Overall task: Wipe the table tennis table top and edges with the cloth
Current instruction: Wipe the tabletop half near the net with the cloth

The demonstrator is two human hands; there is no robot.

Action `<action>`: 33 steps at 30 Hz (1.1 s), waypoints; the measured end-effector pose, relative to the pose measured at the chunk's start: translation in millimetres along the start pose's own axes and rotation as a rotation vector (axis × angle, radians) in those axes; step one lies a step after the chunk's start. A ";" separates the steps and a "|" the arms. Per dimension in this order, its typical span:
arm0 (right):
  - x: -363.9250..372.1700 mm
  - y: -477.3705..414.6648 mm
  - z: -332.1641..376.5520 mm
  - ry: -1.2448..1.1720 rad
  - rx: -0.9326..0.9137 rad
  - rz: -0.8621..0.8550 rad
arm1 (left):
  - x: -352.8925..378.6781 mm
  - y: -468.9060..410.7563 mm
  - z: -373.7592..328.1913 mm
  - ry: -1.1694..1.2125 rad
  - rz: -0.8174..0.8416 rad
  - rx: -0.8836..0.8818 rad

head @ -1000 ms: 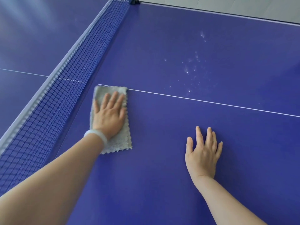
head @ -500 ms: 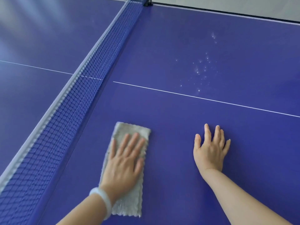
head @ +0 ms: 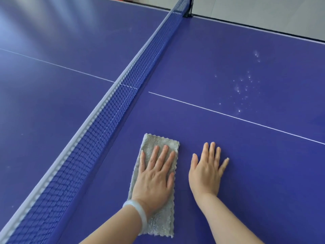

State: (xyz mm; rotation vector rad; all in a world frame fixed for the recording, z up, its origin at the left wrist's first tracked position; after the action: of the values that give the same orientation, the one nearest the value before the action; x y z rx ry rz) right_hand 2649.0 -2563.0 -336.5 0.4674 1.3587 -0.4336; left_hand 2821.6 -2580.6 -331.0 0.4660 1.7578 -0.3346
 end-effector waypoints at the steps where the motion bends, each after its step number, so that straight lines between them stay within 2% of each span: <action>1: 1.1 -1.1 1.9 -0.001 0.015 -0.018 | 0.5 -0.8 -0.2 -0.008 0.000 0.044; 4: 0.1 1.8 0.2 -0.002 -0.015 -0.053 | 3.0 -26.3 -3.1 -0.039 0.070 0.304; 6: -4.1 2.7 -0.2 -0.026 -0.015 -0.078 | -0.5 -63.5 7.5 -0.100 0.088 0.375; 7: -6.1 2.5 -0.5 -0.042 -0.003 -0.087 | -4.5 -89.1 19.6 -0.116 0.071 0.337; 10: -10.5 3.7 -0.7 -0.060 0.007 -0.128 | -15.9 -159.3 68.5 -0.092 0.006 0.077; 13: -9.3 3.7 -4.2 -0.069 0.017 -0.128 | -21.0 -196.7 101.8 -0.058 0.001 -0.080; 18: -8.2 4.4 -0.2 -0.059 0.009 -0.114 | -26.8 -160.8 102.8 0.009 -0.032 -0.297; 21: -8.1 5.0 -1.7 -0.076 0.017 -0.106 | -24.8 -79.1 72.0 -0.026 -0.081 -0.289; 25: -5.0 4.5 -4.4 -0.044 0.014 -0.053 | 0.0 10.8 29.3 -0.061 -0.010 -0.094; 29: -7.6 5.0 -2.0 -0.062 0.017 -0.076 | -8.2 -31.7 53.1 -0.104 0.011 0.004; 33: -5.2 3.8 -3.4 -0.063 0.017 -0.095 | -22.1 -109.4 105.8 -0.028 0.023 -0.179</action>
State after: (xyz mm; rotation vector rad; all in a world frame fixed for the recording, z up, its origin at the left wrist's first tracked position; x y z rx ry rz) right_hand 2647.5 -2557.8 -331.6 0.4006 1.3209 -0.5341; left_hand 2864.0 -2728.3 -336.7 0.3507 1.7359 -0.1647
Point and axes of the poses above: each hand's wrist, its own y-axis away from the middle knuckle, its own x-axis out of the palm, z = x × y, the point moved 9 cm from there along -y, towards the middle knuckle, and after that the axes turned 1 degree about -z, right-handed, at the moved point
